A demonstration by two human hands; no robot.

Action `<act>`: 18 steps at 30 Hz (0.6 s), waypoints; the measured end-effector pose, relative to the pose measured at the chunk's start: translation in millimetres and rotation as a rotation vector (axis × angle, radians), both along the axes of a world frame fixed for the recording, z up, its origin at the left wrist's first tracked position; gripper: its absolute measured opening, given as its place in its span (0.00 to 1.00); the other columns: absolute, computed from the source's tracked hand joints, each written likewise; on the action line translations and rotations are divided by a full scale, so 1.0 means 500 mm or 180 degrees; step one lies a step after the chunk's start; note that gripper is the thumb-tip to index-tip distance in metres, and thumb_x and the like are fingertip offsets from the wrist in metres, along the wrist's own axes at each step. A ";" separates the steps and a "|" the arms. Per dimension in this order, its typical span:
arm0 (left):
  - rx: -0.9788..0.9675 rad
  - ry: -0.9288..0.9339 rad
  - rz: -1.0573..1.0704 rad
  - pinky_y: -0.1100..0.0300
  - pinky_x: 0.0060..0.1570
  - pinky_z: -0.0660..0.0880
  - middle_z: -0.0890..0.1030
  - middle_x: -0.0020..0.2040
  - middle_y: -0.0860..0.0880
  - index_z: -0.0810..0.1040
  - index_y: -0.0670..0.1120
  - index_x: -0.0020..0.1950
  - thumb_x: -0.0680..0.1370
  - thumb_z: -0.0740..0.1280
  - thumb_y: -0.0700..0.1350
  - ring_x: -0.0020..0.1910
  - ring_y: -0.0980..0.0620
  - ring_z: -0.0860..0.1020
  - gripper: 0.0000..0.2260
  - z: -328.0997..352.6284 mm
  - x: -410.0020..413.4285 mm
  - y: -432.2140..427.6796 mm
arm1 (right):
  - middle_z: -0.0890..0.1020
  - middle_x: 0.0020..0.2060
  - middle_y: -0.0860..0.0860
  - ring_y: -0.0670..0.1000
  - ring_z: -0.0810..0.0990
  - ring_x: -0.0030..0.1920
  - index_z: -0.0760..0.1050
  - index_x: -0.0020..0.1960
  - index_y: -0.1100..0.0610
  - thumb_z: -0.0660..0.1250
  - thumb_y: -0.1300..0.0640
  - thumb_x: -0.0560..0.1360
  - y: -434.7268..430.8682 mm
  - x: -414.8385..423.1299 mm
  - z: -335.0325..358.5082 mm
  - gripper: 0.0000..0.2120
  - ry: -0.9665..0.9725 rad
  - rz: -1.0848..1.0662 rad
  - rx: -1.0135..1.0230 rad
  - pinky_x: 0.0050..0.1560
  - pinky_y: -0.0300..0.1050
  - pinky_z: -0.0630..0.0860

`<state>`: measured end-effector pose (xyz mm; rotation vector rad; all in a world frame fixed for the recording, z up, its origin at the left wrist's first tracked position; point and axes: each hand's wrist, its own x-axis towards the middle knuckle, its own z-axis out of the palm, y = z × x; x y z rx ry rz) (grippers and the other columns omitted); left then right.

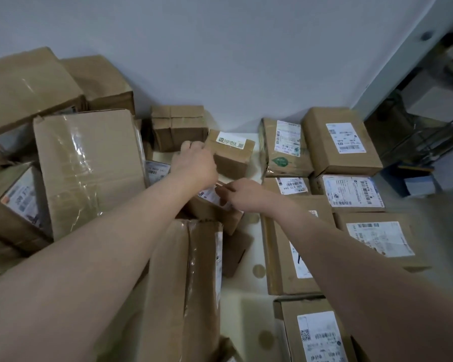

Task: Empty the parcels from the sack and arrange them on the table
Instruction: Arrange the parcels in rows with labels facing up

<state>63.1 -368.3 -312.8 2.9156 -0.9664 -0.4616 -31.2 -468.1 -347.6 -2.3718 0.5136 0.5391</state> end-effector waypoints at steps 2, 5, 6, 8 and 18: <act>0.0411 0.0193 -0.0159 0.50 0.65 0.69 0.71 0.69 0.46 0.68 0.51 0.72 0.79 0.61 0.45 0.68 0.44 0.68 0.21 -0.015 0.009 -0.002 | 0.77 0.36 0.48 0.50 0.76 0.40 0.77 0.45 0.57 0.56 0.46 0.82 -0.008 0.005 0.000 0.18 -0.0136 -0.0122 0.0132 0.38 0.42 0.71; 0.0704 0.0105 0.0044 0.55 0.45 0.74 0.80 0.51 0.47 0.78 0.49 0.60 0.76 0.65 0.45 0.49 0.47 0.78 0.13 -0.024 0.016 -0.009 | 0.82 0.45 0.49 0.49 0.81 0.45 0.77 0.49 0.53 0.60 0.49 0.80 -0.040 0.028 -0.006 0.10 -0.0582 -0.0666 -0.0031 0.48 0.47 0.79; 0.0464 0.0025 0.0211 0.54 0.44 0.74 0.79 0.51 0.46 0.78 0.48 0.60 0.76 0.65 0.45 0.50 0.46 0.78 0.13 -0.029 0.022 -0.015 | 0.82 0.49 0.49 0.50 0.81 0.49 0.77 0.54 0.52 0.62 0.51 0.80 -0.055 0.040 -0.010 0.08 -0.0804 -0.0932 -0.0267 0.52 0.49 0.78; -0.0295 0.0049 0.0499 0.50 0.53 0.72 0.76 0.61 0.42 0.70 0.47 0.69 0.79 0.63 0.45 0.60 0.43 0.74 0.18 -0.042 0.042 -0.031 | 0.76 0.61 0.53 0.54 0.78 0.57 0.71 0.66 0.54 0.64 0.52 0.78 -0.084 0.070 -0.018 0.17 -0.1091 -0.1322 -0.0559 0.58 0.49 0.75; -0.2928 0.1212 0.2654 0.57 0.51 0.72 0.79 0.52 0.49 0.78 0.47 0.54 0.82 0.51 0.59 0.50 0.48 0.76 0.21 -0.093 0.096 -0.096 | 0.77 0.49 0.46 0.50 0.77 0.48 0.75 0.58 0.52 0.56 0.47 0.81 -0.143 0.113 -0.045 0.14 -0.1919 -0.2066 -0.0603 0.52 0.49 0.75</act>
